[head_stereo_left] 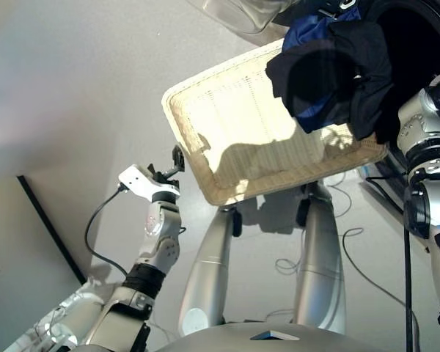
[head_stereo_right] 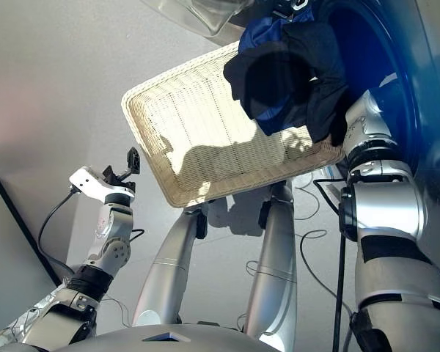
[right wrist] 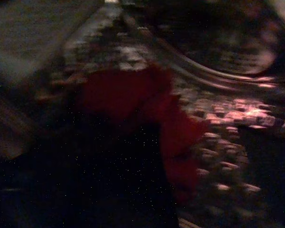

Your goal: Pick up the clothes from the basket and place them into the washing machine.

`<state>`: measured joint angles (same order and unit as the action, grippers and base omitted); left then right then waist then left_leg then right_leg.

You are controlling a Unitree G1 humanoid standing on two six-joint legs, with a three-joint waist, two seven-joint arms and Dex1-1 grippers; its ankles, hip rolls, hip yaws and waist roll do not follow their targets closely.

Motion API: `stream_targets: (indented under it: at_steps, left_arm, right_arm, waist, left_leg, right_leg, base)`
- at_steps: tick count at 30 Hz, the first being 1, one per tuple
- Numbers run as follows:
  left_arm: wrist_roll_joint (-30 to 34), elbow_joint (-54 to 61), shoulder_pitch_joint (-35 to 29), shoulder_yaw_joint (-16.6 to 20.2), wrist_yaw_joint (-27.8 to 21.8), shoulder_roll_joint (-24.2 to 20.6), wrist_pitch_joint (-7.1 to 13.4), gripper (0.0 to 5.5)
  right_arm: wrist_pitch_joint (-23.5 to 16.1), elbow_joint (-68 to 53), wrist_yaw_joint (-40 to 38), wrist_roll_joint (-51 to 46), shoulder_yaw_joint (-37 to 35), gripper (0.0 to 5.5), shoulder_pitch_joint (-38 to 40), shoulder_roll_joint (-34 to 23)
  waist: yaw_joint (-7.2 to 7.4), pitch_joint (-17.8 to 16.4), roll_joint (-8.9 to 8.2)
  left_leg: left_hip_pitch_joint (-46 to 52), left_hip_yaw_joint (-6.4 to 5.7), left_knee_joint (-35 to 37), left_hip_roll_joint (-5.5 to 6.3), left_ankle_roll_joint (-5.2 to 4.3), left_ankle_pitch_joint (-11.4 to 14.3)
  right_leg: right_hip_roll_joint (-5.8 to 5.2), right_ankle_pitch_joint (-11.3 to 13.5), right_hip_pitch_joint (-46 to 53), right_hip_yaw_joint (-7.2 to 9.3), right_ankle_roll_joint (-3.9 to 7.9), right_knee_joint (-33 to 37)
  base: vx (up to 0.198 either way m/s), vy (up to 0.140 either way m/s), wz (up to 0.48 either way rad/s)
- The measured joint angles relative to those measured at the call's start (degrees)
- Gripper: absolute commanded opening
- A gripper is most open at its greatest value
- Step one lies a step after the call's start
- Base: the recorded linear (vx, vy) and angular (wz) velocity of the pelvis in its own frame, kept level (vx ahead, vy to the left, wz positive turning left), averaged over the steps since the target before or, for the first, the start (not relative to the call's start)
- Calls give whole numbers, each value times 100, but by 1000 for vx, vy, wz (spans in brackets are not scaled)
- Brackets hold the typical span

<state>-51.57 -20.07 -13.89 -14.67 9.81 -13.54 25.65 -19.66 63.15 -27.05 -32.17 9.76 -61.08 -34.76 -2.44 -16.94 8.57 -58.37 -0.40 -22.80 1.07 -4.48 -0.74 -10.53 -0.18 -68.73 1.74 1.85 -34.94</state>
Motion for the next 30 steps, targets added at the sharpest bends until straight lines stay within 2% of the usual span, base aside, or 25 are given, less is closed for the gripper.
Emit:
stream_targets:
  at_steps: [4, 6, 8, 11, 12, 15, 17, 22, 23, 25, 27, 30]
  left_arm:
    - [-2, -164, -33, 106, -179, 0, -6, 550]
    - [-3, -265, -34, 151, -276, -3, -37, 550]
    - [-8, -289, -17, 162, -384, -7, -116, 550]
    - [-8, -290, -13, 162, -553, -9, -128, 550]
    - [-7, -312, -17, 162, -616, -10, -128, 550]
    - [-7, -414, -45, 159, -695, -8, -145, 550]
    - [-5, -430, -85, 158, -702, -8, -150, 550]
    - [-4, -459, -191, 147, -706, -10, -146, 550]
    - [-4, -465, -194, 147, -697, -11, -144, 550]
    - [-3, -467, -203, 145, -675, -17, -145, 550]
    - [-1, -468, -214, 131, -616, -16, -145, 550]
    - [1, -476, -235, 66, -536, -17, -144, 550]
  right_arm:
    - [-3, -232, 858, 41, 768, 550, 401, 146]
    - [4, -249, 1311, 38, 1095, 550, 477, 188]
    - [40, -358, 1767, 38, 1387, 550, 510, 210]
    - [71, -513, 2278, 41, 1784, 550, 516, 271]
    - [89, -534, 2402, 43, 1818, 550, 503, 343]
    - [121, -502, 2519, 71, 1893, 550, 443, 629]
    - [208, -376, 2527, 152, 1922, 550, 342, 751]
    - [216, -8, 2502, 149, 1863, 550, 244, 1007]
    - [218, 121, 2468, 144, 1777, 550, 218, 1078]
    - [222, 207, 2392, 137, 1715, 550, 172, 1131]
    - [225, 393, 2336, 138, 1632, 550, 79, 1172]
    - [284, 612, 2236, 163, 1582, 550, 55, 1175]
  waist:
    - [110, -34, -55]
    - [116, -74, -117]
    - [95, -88, -140]
    - [86, -99, -158]
    - [83, -99, -158]
    - [54, -103, -168]
    - [43, -103, -170]
    - [-100, -101, -174]
    - [-85, -100, -176]
    - [-107, -97, -188]
    - [-119, -99, -193]
    - [-217, -102, -193]
  left_leg:
    - [91, -120, -34, -16, -12, 17]
    - [165, -126, -26, -41, -21, 24]
    - [183, -161, -5, -47, -44, 38]
    - [199, -233, 55, -53, -51, 19]
    - [204, -267, 84, -63, -21, -11]
    - [239, -284, 171, -70, -36, -47]
    - [243, -284, 178, -56, -61, -64]
    - [199, -360, 169, -17, -45, -58]
    - [151, -399, 169, 6, -38, -51]
    - [-35, -431, 94, 37, -46, -55]
    - [-237, -465, -23, 81, -67, -53]
    - [-427, -492, -96, 108, -88, -63]
  right_leg:
    - [2, -11, 194, 131, -6, 22]
    - [5, -13, 273, 140, -6, 25]
    - [7, -12, 302, 145, -5, 69]
    - [10, -12, 338, 206, -6, 110]
    - [11, -11, 360, 252, -6, 116]
    - [10, -1, 410, 307, -23, 200]
    - [4, 34, 411, 298, -76, 200]
    - [7, -12, 397, 304, -24, 176]
    - [-7, -64, 353, 302, 11, 112]
    - [-30, -118, 170, 304, 9, -17]
    - [-79, -182, -61, 297, -25, -195]
    - [-103, -218, -281, 302, -59, -330]
  base:
    - [0, 0, 0]
    - [0, 0, 0]
    - [0, 0, 0]
    - [0, 0, 0]
    - [0, 0, 0]
    - [0, 0, 0]
    - [0, 0, 0]
    - [0, 0, 0]
    - [20, 40, 212]
    - [19, 28, 233]
    - [13, 14, 207]
    - [0, 0, 0]
